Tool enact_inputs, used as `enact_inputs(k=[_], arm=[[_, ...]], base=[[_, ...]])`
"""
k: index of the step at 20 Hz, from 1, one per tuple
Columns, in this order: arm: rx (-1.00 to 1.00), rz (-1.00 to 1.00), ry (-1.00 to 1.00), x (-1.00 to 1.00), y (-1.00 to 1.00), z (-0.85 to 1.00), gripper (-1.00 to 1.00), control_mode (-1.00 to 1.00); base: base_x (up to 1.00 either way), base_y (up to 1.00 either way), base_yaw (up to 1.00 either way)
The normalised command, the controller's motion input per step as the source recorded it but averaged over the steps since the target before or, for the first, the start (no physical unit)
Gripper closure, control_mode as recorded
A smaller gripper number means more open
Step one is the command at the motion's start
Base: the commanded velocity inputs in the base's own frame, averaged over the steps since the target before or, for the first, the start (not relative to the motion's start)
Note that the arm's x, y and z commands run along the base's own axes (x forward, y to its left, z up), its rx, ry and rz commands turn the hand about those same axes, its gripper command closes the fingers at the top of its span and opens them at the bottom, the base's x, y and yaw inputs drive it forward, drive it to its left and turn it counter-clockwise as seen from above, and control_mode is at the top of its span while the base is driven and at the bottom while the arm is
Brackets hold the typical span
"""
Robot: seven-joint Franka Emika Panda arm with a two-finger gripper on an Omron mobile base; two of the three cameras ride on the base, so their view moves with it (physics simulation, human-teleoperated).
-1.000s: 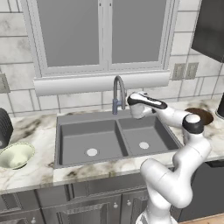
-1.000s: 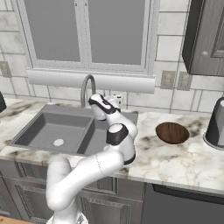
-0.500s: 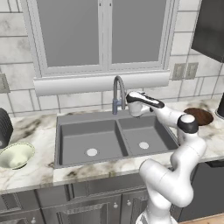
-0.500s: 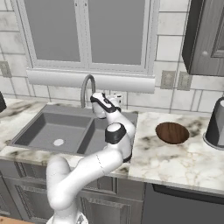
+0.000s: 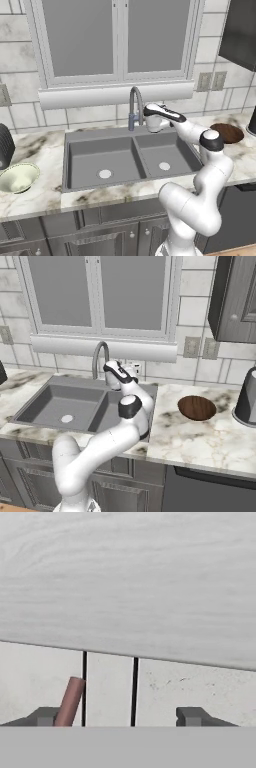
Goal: Rinse each bowl for a few seconds and place them down in the sink or on the counter.
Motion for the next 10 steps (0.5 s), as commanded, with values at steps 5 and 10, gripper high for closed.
enact_inputs(k=[5, 10], arm=[[0.02, 0.00, 0.03, 0.03, -0.32, -0.05, 1.00, -1.00], [0.04, 0.00, 0.04, 0.00, -0.42, -0.06, 1.00, -1.00]], base=[[0.00, 0.00, 0.00], [0.00, 0.00, 0.00]])
